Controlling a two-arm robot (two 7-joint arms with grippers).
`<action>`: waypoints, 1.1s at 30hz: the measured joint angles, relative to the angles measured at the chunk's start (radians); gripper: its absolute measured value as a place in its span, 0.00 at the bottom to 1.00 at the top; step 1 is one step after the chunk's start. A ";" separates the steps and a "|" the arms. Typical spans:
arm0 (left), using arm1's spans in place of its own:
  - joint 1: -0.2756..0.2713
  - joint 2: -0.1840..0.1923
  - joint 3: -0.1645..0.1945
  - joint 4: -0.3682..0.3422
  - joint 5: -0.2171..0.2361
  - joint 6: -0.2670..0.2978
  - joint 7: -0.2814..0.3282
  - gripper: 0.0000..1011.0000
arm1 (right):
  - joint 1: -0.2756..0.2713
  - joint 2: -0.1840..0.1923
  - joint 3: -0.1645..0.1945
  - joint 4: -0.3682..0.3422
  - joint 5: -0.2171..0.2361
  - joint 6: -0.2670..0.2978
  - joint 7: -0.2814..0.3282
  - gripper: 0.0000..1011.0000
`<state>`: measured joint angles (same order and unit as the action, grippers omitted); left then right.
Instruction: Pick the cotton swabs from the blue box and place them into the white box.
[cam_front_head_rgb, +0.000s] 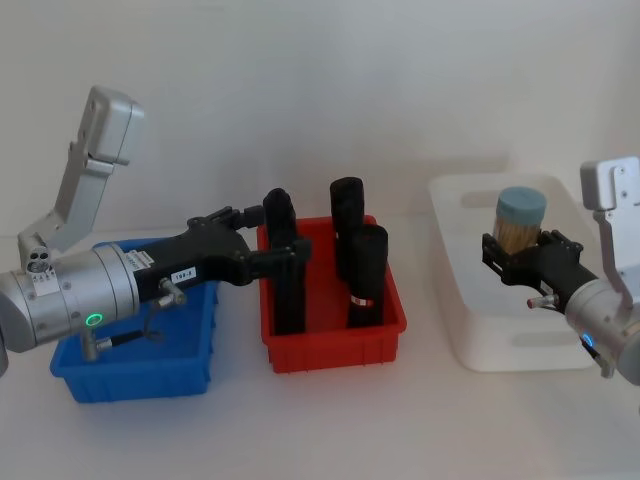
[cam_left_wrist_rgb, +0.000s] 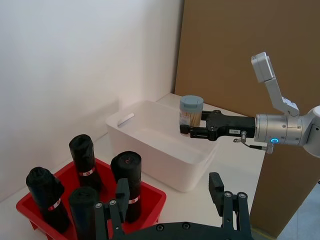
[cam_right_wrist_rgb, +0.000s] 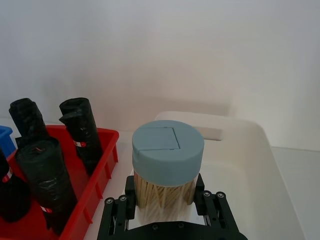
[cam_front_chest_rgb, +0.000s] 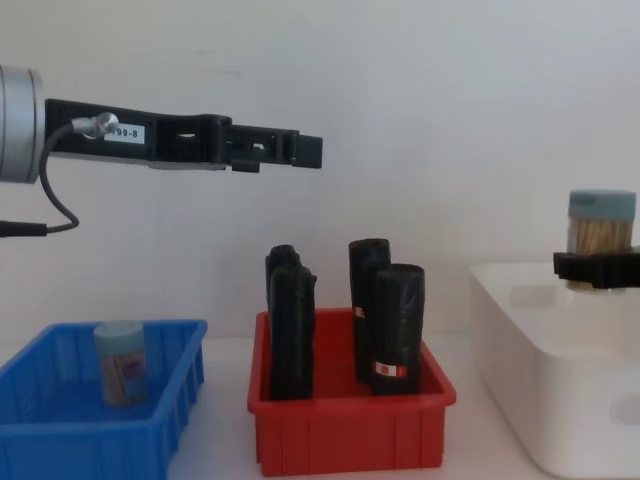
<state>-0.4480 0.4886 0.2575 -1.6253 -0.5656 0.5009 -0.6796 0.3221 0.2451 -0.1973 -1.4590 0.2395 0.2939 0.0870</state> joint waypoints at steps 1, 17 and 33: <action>0.000 0.000 0.000 0.000 0.000 0.000 0.000 0.99 | 0.005 -0.001 0.001 0.009 0.001 0.000 0.002 0.64; 0.000 0.000 0.000 0.000 0.000 0.000 0.000 0.99 | 0.095 -0.029 -0.004 0.174 0.003 0.005 0.062 0.84; 0.000 0.000 0.000 0.000 0.000 0.000 0.000 0.99 | 0.111 -0.038 -0.010 0.195 -0.005 -0.031 0.072 0.99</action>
<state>-0.4480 0.4886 0.2575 -1.6253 -0.5657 0.5009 -0.6796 0.4330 0.2070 -0.2071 -1.2637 0.2343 0.2628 0.1592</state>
